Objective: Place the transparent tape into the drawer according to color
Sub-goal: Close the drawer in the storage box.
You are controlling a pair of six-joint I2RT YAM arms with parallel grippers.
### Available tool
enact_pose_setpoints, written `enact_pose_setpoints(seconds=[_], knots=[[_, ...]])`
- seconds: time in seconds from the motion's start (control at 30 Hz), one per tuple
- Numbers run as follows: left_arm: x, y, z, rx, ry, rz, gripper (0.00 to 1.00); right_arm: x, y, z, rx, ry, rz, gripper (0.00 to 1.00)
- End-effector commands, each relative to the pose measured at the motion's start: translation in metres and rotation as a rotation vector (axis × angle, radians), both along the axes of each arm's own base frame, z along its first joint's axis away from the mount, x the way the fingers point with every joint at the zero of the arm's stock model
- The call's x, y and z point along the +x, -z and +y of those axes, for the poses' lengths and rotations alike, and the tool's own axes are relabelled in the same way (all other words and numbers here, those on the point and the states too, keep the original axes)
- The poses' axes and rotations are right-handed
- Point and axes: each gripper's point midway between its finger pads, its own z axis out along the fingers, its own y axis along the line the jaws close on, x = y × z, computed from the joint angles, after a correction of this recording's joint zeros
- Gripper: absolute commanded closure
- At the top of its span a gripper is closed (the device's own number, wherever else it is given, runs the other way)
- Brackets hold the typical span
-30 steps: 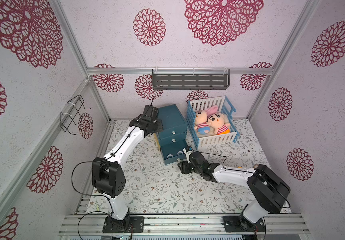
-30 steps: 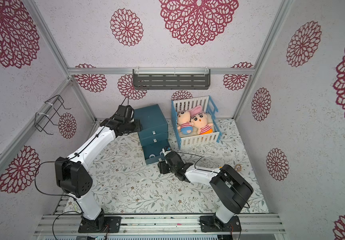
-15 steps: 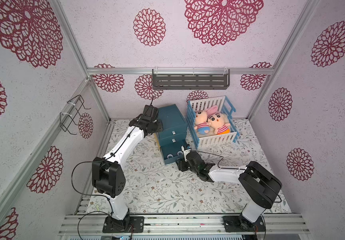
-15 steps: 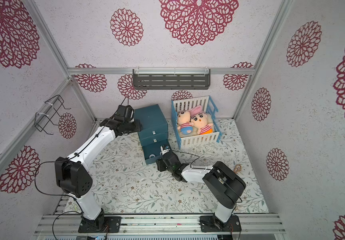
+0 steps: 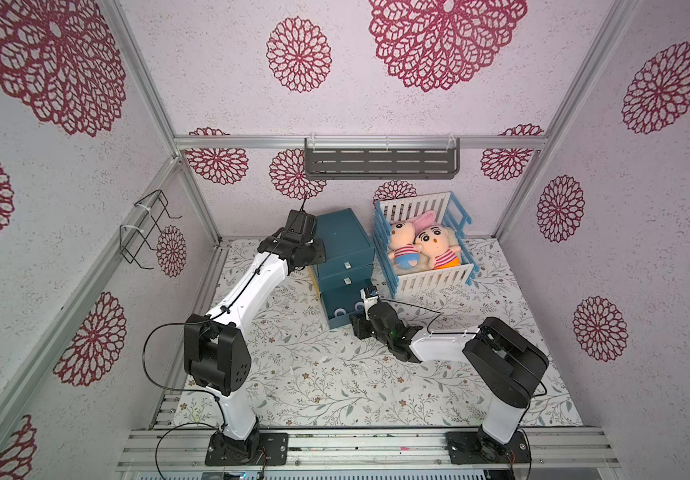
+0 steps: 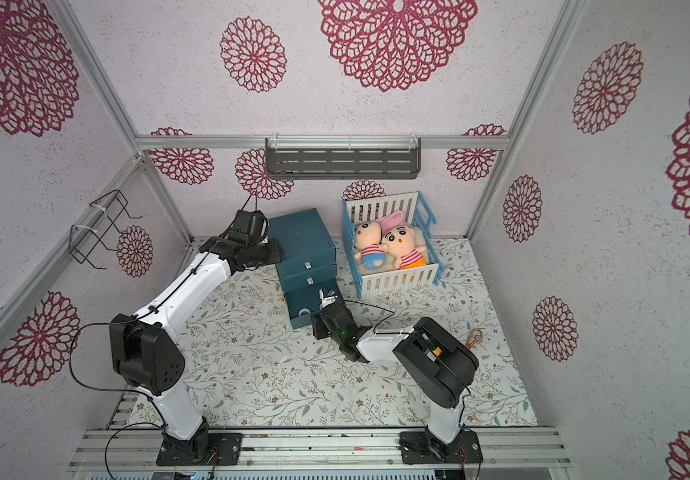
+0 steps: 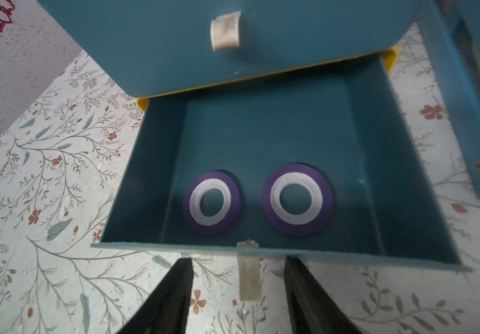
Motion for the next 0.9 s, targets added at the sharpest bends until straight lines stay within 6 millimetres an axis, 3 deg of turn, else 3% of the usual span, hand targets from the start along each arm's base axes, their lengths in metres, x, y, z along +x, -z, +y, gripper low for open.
enact_pose_setpoints(seconds=[0.0, 0.5, 0.87], knots=[[-0.002, 0.006, 0.002, 0.001, 0.008, 0.022, 0.56, 0.010, -0.017, 0.010, 0.025, 0.009, -0.073, 0.43], [-0.004, 0.005, 0.000, -0.002, 0.021, 0.027, 0.59, 0.031, -0.025, 0.020, 0.009, 0.041, -0.149, 0.44], [-0.003, 0.006, -0.002, -0.008, 0.030, 0.029, 0.60, 0.048, -0.019, 0.027, 0.001, 0.063, -0.181, 0.44]])
